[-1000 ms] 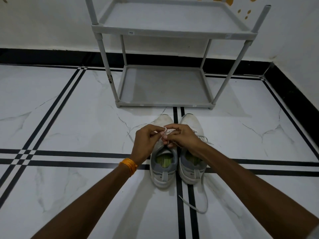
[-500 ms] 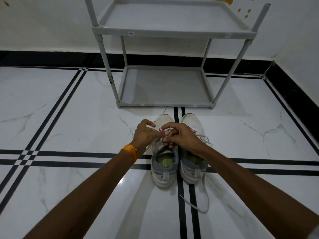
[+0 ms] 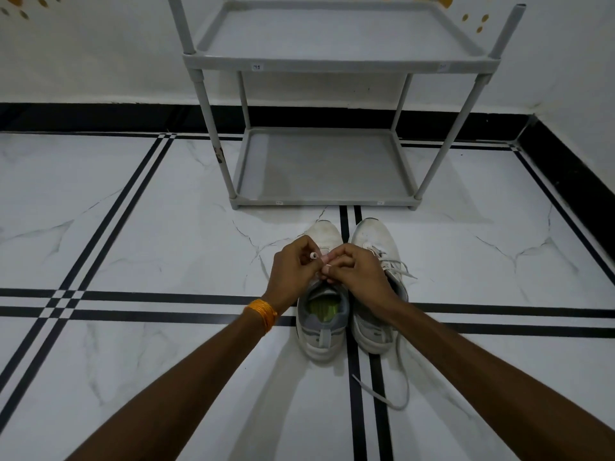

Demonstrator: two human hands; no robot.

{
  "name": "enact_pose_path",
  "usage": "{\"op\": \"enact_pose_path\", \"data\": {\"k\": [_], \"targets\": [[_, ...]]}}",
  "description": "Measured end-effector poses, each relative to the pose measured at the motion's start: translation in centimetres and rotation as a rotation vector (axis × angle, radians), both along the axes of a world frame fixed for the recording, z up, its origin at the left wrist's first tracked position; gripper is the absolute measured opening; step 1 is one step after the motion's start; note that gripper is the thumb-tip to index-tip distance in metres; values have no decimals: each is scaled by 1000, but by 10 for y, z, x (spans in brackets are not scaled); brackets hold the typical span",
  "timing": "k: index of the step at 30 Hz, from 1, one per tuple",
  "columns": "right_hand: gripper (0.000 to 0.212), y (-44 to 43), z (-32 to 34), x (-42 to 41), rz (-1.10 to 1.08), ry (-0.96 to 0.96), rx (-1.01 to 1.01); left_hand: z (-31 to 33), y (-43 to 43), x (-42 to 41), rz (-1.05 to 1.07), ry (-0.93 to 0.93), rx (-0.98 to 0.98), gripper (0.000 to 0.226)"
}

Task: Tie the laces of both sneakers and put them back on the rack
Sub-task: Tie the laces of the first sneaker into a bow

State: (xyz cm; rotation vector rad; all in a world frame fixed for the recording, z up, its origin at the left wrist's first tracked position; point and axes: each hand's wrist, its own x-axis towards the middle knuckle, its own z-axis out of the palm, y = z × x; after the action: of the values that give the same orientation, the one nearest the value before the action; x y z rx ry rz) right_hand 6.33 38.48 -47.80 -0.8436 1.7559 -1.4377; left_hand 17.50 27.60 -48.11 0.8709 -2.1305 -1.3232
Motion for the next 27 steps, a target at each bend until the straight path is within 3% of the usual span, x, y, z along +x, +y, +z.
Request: {"op": "enact_pose_path", "data": {"k": [3,7,11,13,15,18,20,23,27], "targets": [[11,0,-3,1,-33,-7,1,2,-6,4,-97,-18,-160,10],[14,-1,-4,-2,-29,-64,19,8,-14,11,-214,-77,-200,17],[12,-1,-2,-2,-43,-25,25,11,-14,2,-281,-279,-572,17],[10,-1,-4,-1,-71,-47,33,14,-12,0,-290,-378,-631,22],[10,-1,-5,-1,-88,-147,30,19,-11,-1,-227,-411,-436,21],[12,-2,-5,-2,-35,-138,35,25,-18,-3,-163,-352,393,16],[9,-2,-2,0,-7,-70,28,26,-21,-5,-117,-320,704,13],[12,3,4,2,38,121,15,26,-20,-8,-66,-288,854,13],[22,5,14,3,56,424,38,27,-17,-8,-40,-297,774,11]]}}
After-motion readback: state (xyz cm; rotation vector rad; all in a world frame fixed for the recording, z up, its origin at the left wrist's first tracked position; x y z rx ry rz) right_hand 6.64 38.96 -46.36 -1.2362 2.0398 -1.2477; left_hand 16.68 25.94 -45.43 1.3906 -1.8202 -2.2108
